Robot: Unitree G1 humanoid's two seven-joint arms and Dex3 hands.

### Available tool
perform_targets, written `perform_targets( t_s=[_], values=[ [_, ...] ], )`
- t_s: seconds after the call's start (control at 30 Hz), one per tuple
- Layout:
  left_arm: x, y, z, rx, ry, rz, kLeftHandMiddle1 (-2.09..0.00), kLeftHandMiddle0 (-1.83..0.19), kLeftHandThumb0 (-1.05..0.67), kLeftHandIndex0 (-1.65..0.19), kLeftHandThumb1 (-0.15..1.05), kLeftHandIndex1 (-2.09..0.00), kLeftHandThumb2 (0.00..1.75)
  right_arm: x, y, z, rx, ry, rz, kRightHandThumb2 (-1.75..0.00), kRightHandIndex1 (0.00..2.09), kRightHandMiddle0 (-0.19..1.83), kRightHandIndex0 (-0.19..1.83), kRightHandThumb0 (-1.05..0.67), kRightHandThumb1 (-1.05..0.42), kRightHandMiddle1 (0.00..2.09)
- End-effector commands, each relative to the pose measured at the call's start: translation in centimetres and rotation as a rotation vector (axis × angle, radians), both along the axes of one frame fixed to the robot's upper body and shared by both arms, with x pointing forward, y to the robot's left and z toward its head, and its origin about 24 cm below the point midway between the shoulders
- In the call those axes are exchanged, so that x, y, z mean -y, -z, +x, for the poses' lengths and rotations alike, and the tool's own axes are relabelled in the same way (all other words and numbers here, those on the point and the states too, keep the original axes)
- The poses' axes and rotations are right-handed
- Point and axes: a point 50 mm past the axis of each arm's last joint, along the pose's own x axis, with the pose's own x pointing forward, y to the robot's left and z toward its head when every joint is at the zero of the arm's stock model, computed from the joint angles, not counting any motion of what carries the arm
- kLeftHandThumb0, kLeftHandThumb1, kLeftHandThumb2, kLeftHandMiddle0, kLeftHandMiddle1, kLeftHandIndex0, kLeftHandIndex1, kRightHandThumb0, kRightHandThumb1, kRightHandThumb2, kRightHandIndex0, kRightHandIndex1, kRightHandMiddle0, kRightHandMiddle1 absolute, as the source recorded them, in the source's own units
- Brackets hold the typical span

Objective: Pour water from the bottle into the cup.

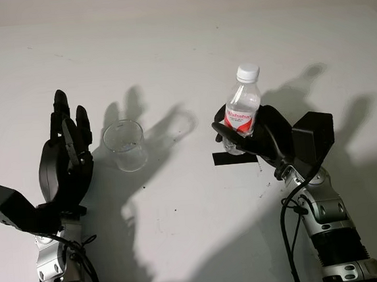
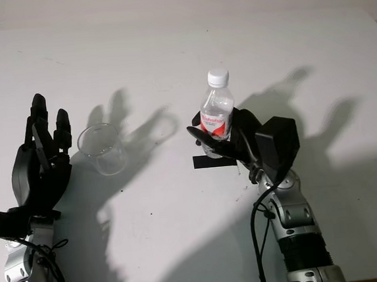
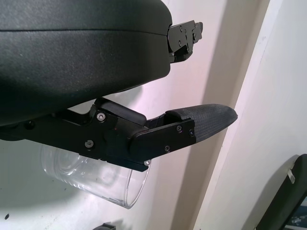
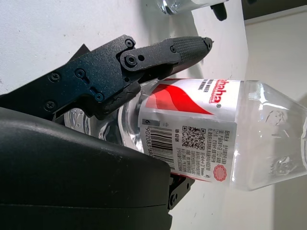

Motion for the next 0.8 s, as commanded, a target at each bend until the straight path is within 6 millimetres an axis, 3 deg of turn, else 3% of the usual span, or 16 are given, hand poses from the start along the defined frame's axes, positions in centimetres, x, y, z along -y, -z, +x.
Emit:
perform_targets(
  t_s=[0.0, 0.23, 0.37, 0.4, 0.43, 0.6, 0.7, 0.77],
  values=[
    [-0.3, 0.1, -0.4, -0.009, -0.006, 0.016, 0.00, 0.19, -0.72, 0.19, 1.05, 0.00, 0.67, 0.0, 0.6, -0.4, -0.020, 0.000, 0.002, -0.40, 2.09, 0.55, 0.94, -0.43, -1.05, 2.09],
    [-0.3, 0.0, -0.4, -0.010, -0.008, 0.022, 0.00, 0.19, -0.72, 0.19, 1.05, 0.00, 0.68, 0.0, 0.8, -0.7, 0.028, -0.020, -0.067, -0.39, 2.09, 0.52, 0.89, -0.43, -1.05, 2.09],
    [-0.4, 0.0, -0.3, -0.010, -0.008, 0.022, 0.00, 0.19, -0.72, 0.19, 1.05, 0.00, 0.67, -0.2, 1.5, -1.0, 0.064, -0.047, -0.066, -0.28, 2.09, 0.33, 0.57, -0.50, -1.05, 2.09],
    [-0.4, -0.1, -0.3, -0.010, -0.007, 0.021, 0.00, 0.19, -0.73, 0.19, 1.05, 0.00, 0.67, -0.2, 1.6, -1.1, 0.063, -0.049, -0.063, -0.22, 2.00, 0.16, 0.37, -0.52, -1.05, 1.97],
    [-0.4, -0.1, -0.3, -0.010, -0.007, 0.022, 0.00, 0.19, -0.73, 0.19, 1.05, 0.00, 0.67, -0.2, 1.8, -1.2, 0.061, -0.050, -0.058, -0.20, 1.97, 0.11, 0.29, -0.53, -1.05, 1.92],
    [-0.5, -0.1, -0.4, -0.010, -0.011, 0.025, 0.00, 0.19, -0.73, 0.19, 1.05, 0.00, 0.67, 0.0, 2.4, -1.5, 0.059, -0.077, -0.057, -0.09, 1.36, 0.03, 0.04, -0.56, -1.05, 1.25],
    [-0.6, -0.1, -0.4, -0.007, -0.011, 0.023, 0.00, 0.19, -0.72, 0.19, 1.05, 0.00, 0.67, 0.3, 2.8, -1.7, 0.085, -0.078, -0.117, -0.06, 0.56, 0.02, 0.08, -0.60, -1.04, 0.61],
    [-0.6, -0.1, -0.4, -0.007, -0.012, 0.027, 0.00, 0.19, -0.73, 0.19, 1.05, 0.00, 0.66, 0.4, 3.1, -1.9, 0.083, -0.068, -0.124, -0.05, 0.29, 0.07, 0.15, -0.61, -1.03, 0.39]
  ],
)
